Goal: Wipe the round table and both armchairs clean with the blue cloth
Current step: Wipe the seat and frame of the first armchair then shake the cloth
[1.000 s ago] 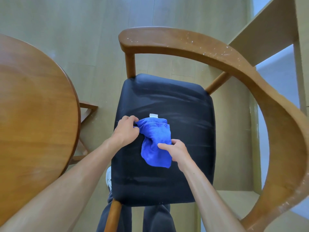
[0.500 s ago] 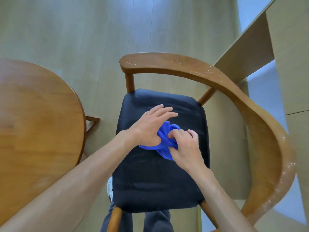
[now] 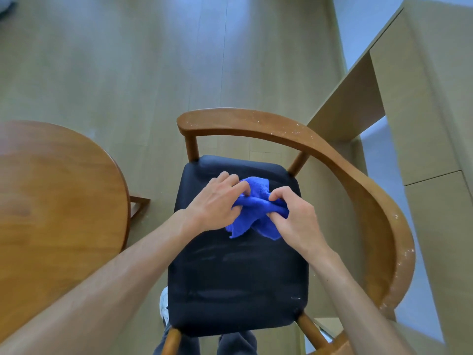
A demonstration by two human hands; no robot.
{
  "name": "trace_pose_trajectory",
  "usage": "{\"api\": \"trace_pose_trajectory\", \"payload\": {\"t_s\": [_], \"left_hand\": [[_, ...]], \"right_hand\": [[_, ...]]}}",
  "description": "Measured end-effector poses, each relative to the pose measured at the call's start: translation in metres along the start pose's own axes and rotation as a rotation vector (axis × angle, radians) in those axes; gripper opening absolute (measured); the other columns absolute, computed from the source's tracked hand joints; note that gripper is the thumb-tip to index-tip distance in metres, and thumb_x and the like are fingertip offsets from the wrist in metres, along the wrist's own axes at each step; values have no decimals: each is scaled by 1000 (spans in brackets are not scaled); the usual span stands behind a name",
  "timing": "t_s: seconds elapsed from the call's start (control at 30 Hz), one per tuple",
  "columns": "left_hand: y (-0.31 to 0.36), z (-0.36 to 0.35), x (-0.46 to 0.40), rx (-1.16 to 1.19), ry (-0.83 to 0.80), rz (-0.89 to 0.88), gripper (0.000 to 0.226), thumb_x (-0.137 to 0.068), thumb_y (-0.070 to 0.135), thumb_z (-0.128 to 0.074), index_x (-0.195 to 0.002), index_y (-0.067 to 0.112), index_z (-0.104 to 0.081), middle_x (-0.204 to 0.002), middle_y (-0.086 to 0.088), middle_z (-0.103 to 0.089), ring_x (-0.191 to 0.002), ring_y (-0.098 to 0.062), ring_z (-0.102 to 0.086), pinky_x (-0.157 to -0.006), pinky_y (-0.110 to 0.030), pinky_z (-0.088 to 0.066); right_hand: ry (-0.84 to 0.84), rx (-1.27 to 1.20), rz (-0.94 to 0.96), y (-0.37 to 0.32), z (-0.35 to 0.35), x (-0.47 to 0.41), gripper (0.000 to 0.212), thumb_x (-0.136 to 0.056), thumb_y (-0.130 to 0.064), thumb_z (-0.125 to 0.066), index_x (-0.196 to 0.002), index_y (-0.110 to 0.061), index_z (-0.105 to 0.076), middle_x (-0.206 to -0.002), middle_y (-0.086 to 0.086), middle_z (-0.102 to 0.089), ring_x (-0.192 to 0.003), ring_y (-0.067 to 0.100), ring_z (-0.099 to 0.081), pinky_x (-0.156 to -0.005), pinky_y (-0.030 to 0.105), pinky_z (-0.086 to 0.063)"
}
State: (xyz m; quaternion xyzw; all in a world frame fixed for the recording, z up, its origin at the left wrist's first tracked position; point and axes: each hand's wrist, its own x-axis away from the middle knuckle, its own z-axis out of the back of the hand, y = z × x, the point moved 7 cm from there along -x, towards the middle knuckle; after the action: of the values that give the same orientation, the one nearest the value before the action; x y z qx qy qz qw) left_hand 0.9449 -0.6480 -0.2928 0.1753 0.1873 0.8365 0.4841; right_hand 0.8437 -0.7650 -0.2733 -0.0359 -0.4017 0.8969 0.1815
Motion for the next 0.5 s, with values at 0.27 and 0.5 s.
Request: {"api": "trace_pose_trajectory", "payload": {"t_s": [0.27,0.5], "left_hand": [[37,59,-12,137,-31,-101,14,-77,9,-53,-77,17,-41,-65,2,-49,-63,-20,-46,-59,-28,-34],[44,134,-24,245,43,-52,21,-73,10,-50,-71,28,-41,-59,10,-48,-55,-9,-44,-51,-21,-33]], "right_hand": [[-13,229,92,-25,38,-6,17,-84,-7,-69,-97,-14,-62,-133,4,-48,-114,17,-47,-97,29,-41],[-94,78,56,-65,84,-28,22,-92,-15,-63,-109,-23,-52,-91,-9,-62,-83,7,-61,-77,20,-52]]}}
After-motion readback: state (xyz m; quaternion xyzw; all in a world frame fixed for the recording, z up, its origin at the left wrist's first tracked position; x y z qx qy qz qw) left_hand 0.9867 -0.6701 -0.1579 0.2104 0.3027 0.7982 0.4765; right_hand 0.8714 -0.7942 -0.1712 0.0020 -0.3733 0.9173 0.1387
